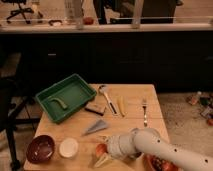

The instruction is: Place apple in table surface

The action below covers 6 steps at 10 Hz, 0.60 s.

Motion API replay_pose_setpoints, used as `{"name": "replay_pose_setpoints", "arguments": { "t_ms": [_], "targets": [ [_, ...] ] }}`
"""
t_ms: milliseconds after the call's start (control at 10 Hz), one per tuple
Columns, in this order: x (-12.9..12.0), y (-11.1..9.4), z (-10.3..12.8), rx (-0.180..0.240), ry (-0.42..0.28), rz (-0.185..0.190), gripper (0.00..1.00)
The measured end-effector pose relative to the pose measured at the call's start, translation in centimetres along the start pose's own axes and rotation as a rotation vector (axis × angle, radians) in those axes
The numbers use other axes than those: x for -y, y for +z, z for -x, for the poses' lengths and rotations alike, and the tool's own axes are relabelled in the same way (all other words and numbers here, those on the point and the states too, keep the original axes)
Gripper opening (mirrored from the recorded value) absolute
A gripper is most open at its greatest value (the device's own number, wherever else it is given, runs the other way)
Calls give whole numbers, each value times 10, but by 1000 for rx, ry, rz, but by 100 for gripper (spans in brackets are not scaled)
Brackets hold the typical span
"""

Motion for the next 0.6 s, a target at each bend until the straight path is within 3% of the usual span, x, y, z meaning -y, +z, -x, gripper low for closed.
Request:
{"name": "replay_pose_setpoints", "arguments": {
  "t_ms": [600],
  "targets": [
    [1,-1,-4,1,2,3,80]
  ]
}}
